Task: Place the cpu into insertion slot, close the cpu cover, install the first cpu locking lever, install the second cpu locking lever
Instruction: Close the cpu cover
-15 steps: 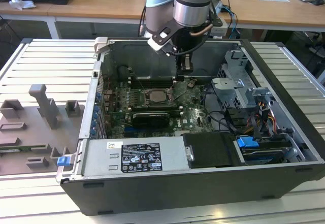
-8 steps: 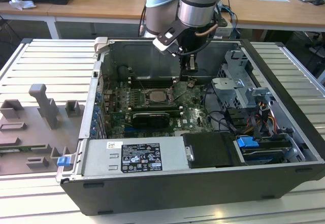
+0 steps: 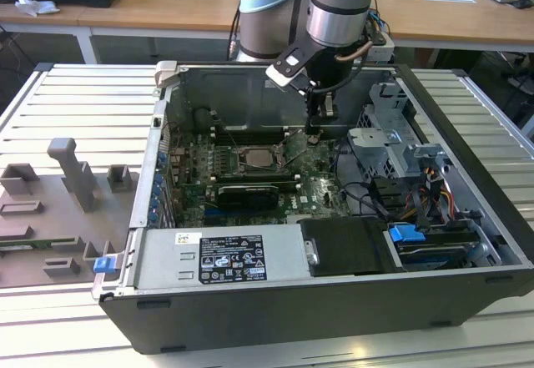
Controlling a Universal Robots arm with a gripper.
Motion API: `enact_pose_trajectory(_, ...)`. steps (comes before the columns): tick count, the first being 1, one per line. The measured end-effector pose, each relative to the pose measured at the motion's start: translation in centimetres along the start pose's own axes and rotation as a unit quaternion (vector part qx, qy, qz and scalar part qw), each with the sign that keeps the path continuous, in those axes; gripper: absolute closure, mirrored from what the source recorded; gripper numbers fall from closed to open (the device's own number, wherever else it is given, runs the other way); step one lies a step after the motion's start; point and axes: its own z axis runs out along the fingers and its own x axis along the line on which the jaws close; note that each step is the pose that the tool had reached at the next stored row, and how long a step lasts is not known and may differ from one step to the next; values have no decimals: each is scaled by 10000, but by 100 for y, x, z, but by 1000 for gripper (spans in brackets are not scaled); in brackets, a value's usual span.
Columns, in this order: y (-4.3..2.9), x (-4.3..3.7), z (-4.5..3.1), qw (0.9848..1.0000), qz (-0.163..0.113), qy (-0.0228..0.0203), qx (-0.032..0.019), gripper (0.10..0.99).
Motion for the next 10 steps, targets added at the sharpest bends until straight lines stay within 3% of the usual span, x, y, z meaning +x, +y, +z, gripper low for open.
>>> enact_pose_trajectory(10,74,2,87,10000,-45,0,3,980)
